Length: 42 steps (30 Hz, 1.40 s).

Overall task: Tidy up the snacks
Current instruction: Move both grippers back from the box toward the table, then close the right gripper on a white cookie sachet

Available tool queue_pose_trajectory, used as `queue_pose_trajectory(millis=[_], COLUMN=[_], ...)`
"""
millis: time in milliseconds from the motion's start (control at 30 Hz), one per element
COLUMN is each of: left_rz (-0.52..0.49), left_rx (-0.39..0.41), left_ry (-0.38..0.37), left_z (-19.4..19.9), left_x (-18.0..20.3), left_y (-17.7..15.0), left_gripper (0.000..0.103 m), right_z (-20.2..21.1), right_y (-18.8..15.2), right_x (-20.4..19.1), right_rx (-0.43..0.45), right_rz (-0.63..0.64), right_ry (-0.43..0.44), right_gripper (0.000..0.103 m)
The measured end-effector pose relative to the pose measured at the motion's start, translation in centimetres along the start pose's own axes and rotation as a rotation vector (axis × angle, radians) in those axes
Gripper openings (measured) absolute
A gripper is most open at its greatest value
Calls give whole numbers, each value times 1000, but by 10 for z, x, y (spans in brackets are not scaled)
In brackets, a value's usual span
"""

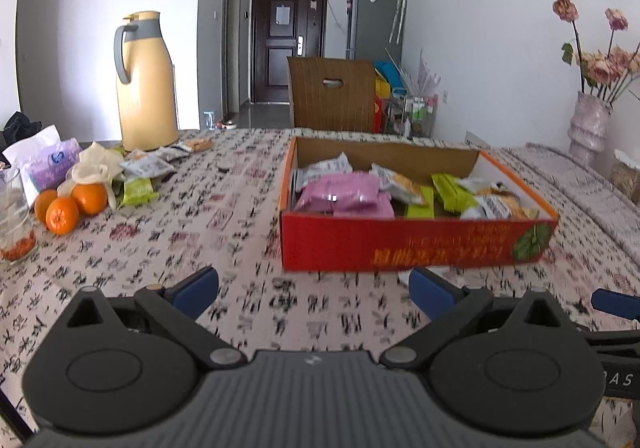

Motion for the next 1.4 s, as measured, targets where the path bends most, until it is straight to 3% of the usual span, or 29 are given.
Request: queue_pose_trajectory(millis=[400,667,1100,1233,1400], left_rz=[-15,-10,-17,-9,1], left_rx=[-25,-55,-90,-94,-98], left_ry=[-11,-20,-70,-79,-86], left_z=[30,45,41,38,36], left_x=[-17,-31,-46,-49,-51], left_y=[-26,-48,-58,-59,-61], left_gripper=[103,103,103,103,103], right_z=[26,45,25,22,26], right_y=[-39,-49,-58,-59,-61], right_x=[-27,-50,-74,-79,-84], right_rx=[-67,-56,-103,-102,-86], right_rz=[39,66,73,85,104], right_ry=[-2,2,-40,-45,-18], right_gripper=[103,103,98,89,59])
Point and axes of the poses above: each gripper's, at about its wrist camera, not at the fingertips, and z roughly against the way its jaws point, x to its right, y to its top, the point moved 2 cm from there along -z, roughly the way its jaws point, and after that the axes turned 14 degrees about -y, right-handed, at the moved point
